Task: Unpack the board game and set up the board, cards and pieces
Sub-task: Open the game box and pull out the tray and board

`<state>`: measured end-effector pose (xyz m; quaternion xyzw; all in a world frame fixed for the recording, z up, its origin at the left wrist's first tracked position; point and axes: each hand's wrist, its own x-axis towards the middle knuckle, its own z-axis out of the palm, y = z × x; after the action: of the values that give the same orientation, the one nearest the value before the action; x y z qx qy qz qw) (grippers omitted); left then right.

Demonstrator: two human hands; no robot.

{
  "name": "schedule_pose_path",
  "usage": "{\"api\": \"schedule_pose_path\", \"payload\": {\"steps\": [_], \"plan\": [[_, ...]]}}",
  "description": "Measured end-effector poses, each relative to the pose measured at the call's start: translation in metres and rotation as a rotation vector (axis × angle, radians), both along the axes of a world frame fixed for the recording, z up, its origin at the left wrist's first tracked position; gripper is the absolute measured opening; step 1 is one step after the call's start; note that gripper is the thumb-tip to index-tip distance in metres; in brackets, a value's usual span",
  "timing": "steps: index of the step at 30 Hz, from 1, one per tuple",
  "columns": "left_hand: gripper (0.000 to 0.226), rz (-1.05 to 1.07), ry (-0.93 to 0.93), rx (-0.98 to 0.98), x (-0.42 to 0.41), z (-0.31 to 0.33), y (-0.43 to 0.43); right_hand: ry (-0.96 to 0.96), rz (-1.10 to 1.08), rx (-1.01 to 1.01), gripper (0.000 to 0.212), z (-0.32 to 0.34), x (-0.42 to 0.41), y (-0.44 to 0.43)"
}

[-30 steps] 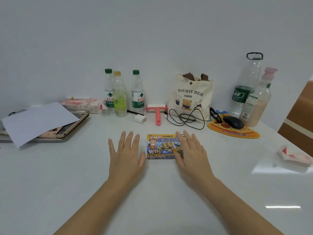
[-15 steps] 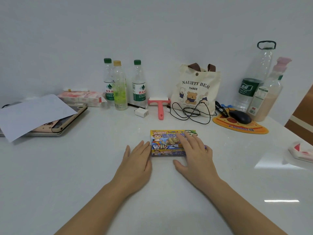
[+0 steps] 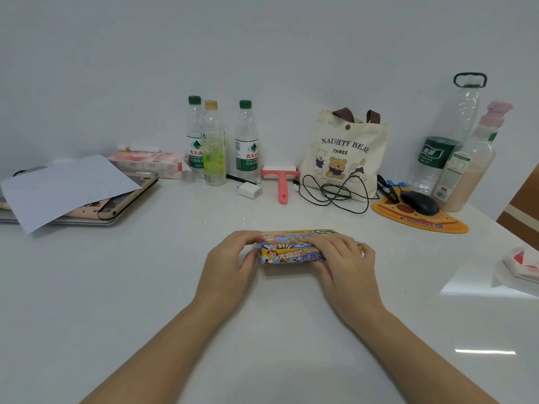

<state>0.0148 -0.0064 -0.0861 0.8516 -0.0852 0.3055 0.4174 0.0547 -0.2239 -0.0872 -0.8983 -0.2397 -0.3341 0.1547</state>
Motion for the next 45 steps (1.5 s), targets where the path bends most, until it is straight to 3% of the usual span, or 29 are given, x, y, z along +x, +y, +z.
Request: {"api": "schedule_pose_path", "payload": {"steps": [10,23,39,45], "plan": [[0.041,0.031,-0.095,0.300,0.000,-0.001,0.009,-0.005,0.014,0.040,0.038,0.000,0.000,-0.004],[0.025,0.101,-0.329,0.606,0.006,0.004,0.020,-0.006,0.077,0.057,0.037,0.000,0.004,-0.007],[0.034,0.111,-0.340,0.589,0.004,0.009,0.019,0.017,0.083,0.020,0.038,-0.002,0.004,-0.006],[0.028,0.099,-0.144,0.351,0.001,0.003,0.016,0.041,0.131,0.012,0.037,-0.003,0.004,-0.003]]}}
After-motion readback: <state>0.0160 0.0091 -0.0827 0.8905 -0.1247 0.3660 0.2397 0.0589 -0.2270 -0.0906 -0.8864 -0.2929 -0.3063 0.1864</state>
